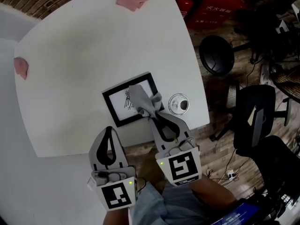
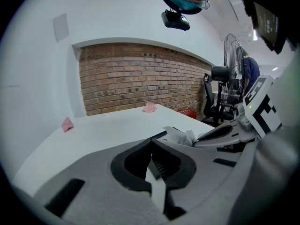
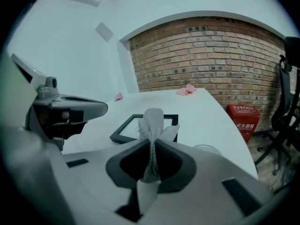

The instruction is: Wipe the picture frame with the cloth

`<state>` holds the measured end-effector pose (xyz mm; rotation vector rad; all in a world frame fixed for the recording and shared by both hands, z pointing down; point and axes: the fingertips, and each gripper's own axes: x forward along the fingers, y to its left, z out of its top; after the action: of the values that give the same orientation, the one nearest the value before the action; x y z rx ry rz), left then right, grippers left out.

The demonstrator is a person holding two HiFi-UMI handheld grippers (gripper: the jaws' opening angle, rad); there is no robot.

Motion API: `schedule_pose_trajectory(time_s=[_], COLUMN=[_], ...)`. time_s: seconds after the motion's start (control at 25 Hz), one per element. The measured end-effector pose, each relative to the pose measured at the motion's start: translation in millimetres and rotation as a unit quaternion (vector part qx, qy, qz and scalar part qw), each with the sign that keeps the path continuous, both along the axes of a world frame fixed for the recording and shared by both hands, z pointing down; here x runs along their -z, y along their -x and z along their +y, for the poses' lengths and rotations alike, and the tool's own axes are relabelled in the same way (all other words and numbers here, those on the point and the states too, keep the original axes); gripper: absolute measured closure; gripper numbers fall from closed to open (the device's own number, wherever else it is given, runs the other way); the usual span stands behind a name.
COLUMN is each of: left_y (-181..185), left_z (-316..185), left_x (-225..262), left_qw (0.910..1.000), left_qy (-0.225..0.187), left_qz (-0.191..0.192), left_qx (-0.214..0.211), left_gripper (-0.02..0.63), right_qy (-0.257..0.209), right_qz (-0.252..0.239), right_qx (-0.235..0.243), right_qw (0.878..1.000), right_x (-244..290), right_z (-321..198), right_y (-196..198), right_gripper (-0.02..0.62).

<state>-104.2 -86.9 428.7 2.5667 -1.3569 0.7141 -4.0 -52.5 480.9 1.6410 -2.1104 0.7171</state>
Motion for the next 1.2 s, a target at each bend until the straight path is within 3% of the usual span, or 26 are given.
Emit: schedule_pose_trajectory(time_s=[0.4,0.48,0.72,0.92,1.2], left_y=[-31,-31,-22,7,52], left_z=[-2,-1,-15,-26,-26], left_x=[3,5,37,67,91], left_qw=[0.9993,0.9996,0.9987,0.9958,0.9928], left_qy=[-0.016,-0.011,-0.046,-0.084,-0.083], left_qz=[0.010,0.010,0.022,0.024,0.025], left_qx=[-0.033,-0.026,0.000,0.027,0.083], left_gripper=[0.597,0.597,0.597,0.597,0.597], right_qy=[0.000,-0.002,-0.028,-0.053,-0.084], right_qz=[0.000,0.010,0.035,0.041,0.041], right_qx=[-0.036,-0.040,-0.035,-0.015,0.030], right_qw=[0.999,0.999,0.998,0.998,0.995], right_x=[-1,3,37,68,96], right_z=[8,10,0,-15,-43], right_y=[-36,-44,-57,-38,3], right_gripper=[0.555,0.555,0.555,0.554,0.554])
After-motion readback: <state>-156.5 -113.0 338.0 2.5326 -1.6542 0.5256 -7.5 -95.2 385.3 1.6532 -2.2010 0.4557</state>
